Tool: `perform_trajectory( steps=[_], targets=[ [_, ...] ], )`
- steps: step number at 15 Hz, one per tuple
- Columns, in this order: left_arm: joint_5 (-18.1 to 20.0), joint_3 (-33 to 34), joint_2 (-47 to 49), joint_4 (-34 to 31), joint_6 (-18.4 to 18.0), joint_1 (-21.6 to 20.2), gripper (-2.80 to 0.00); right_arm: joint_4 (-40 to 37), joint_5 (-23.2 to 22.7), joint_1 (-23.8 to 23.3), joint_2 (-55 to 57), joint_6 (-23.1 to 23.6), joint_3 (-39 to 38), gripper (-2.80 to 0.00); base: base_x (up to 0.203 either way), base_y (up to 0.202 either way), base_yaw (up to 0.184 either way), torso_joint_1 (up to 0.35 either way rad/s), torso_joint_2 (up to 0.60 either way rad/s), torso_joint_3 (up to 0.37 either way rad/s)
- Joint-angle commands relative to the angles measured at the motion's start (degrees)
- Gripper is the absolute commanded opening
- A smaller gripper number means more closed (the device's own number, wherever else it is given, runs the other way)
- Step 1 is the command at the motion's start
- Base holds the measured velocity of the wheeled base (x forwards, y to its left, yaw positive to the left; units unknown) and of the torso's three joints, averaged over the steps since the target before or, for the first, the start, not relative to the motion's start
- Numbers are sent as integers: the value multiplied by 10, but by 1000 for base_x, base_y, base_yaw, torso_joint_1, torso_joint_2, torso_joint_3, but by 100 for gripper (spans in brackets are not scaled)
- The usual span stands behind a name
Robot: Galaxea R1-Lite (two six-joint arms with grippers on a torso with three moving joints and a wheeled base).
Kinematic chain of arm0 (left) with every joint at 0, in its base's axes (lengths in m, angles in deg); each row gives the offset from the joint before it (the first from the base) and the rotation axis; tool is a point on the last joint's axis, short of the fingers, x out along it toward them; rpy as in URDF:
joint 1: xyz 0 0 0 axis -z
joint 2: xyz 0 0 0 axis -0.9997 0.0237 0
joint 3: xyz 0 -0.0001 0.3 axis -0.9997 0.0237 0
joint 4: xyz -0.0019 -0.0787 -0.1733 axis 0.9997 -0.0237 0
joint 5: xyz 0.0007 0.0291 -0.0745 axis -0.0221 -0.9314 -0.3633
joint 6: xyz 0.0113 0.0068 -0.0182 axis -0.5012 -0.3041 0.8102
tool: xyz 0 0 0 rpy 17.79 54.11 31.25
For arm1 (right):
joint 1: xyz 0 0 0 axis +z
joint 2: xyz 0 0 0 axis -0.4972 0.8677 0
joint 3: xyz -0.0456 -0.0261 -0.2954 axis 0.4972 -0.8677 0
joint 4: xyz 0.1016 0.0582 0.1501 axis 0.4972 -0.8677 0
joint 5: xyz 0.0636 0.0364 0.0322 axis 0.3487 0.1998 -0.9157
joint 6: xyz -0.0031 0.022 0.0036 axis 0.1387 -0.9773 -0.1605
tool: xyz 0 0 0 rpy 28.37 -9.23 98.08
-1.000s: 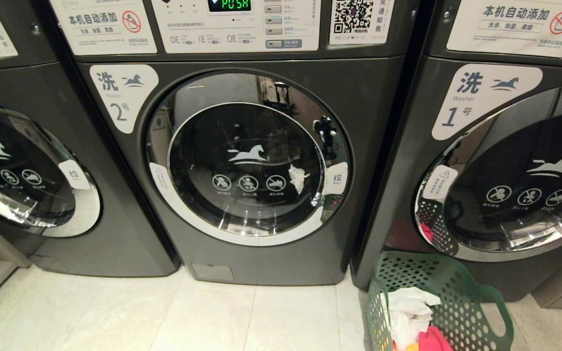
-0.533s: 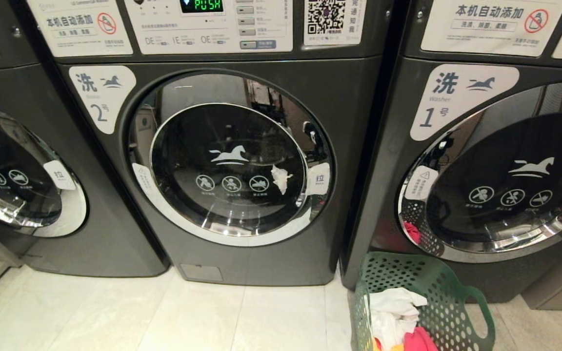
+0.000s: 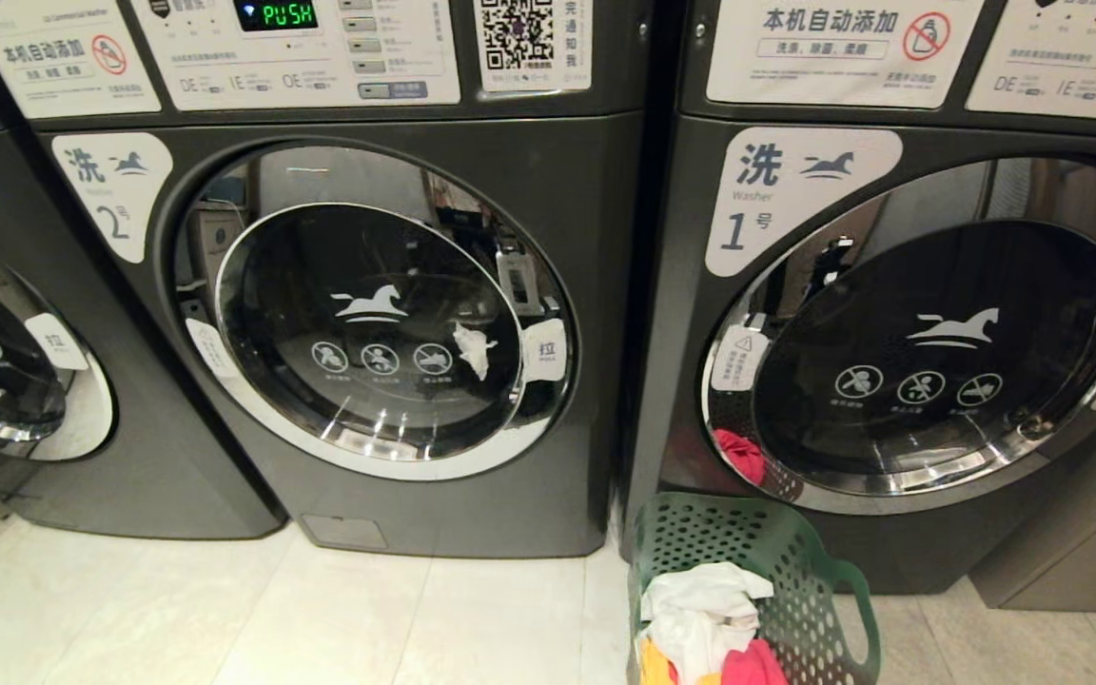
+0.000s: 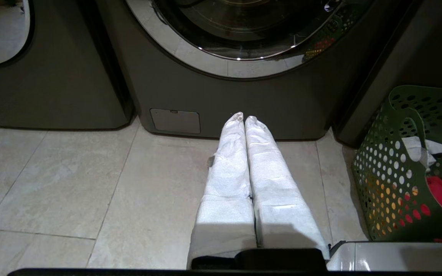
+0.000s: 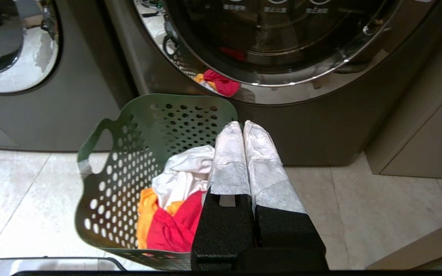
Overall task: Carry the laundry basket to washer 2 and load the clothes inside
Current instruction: Open the lid of the washing machine
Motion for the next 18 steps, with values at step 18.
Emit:
perform_trajectory(
  steps=[18],
  targets=[
    [-2, 1, 0, 1, 4, 0, -280, 0, 0, 0, 1, 0, -4, -280, 0, -23, 0, 0, 1, 0]
  ],
)
